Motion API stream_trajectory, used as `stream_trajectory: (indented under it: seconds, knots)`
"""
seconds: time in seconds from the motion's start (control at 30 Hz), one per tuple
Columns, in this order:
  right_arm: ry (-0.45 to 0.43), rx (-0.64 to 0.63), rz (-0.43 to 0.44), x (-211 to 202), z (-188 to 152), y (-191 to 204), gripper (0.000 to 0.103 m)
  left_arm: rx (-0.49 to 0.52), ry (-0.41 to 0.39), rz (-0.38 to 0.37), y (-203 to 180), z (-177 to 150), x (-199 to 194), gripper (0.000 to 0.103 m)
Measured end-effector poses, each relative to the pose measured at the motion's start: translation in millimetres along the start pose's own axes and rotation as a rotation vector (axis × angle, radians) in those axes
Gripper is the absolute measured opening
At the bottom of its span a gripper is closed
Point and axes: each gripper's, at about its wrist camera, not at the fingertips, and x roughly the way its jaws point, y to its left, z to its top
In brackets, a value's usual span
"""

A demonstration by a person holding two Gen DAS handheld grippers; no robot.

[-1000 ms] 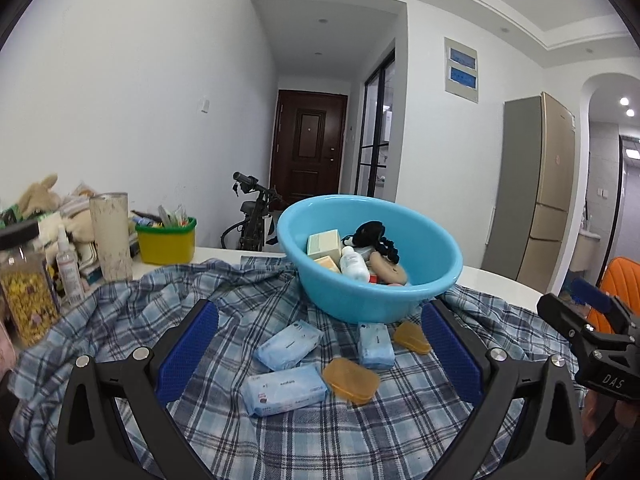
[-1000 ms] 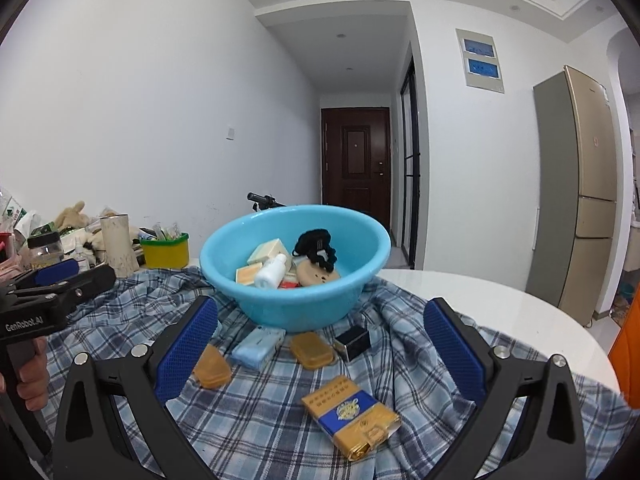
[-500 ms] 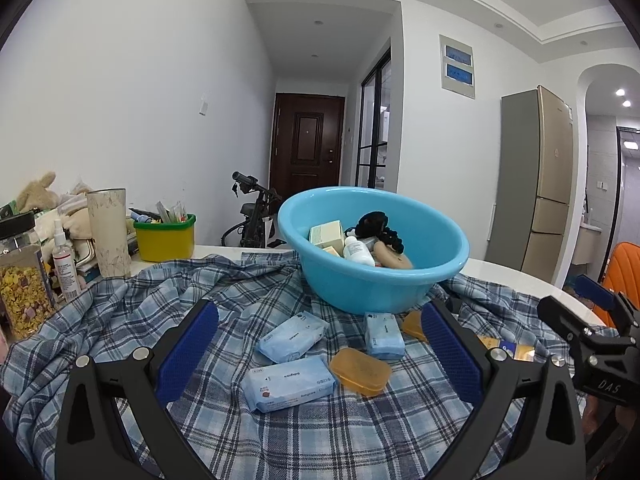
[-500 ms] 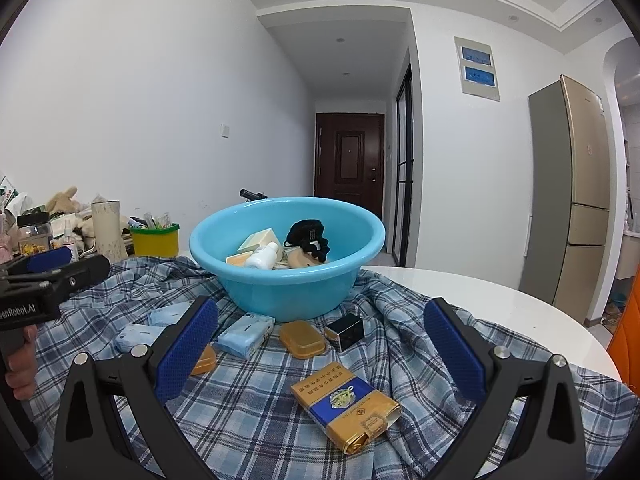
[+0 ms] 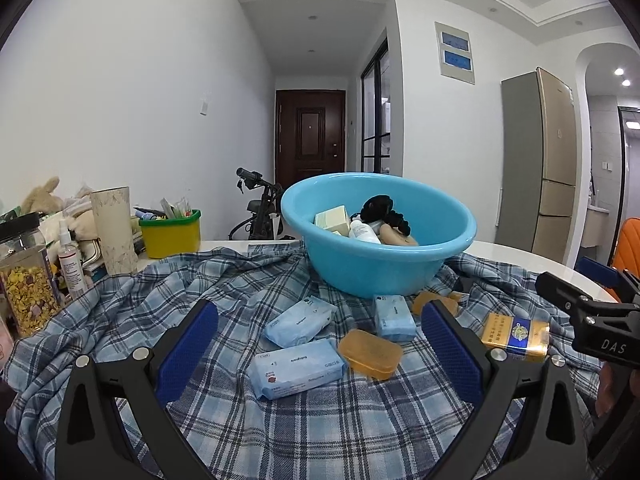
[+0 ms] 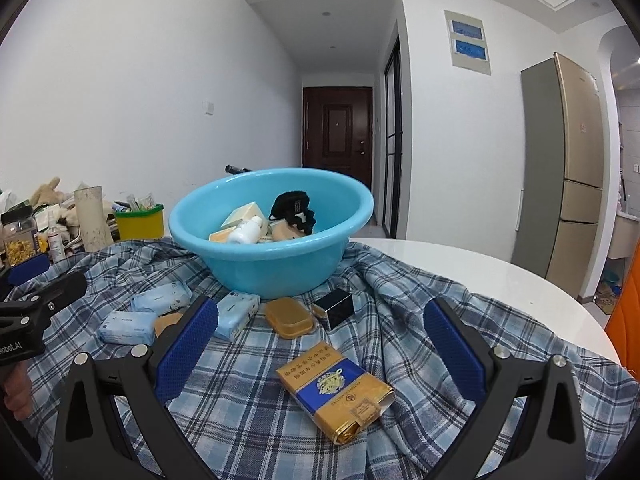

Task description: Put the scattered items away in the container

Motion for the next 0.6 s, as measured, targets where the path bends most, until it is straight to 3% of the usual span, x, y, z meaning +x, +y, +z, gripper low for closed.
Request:
stream_trajectory:
  seconds: [0.6]
  knots:
    - [0.008,0.001,-0.005,0.7,-0.2,2.5,0.102,-0.015,0.002,0.054,1.6,5.0,1.1,0.103]
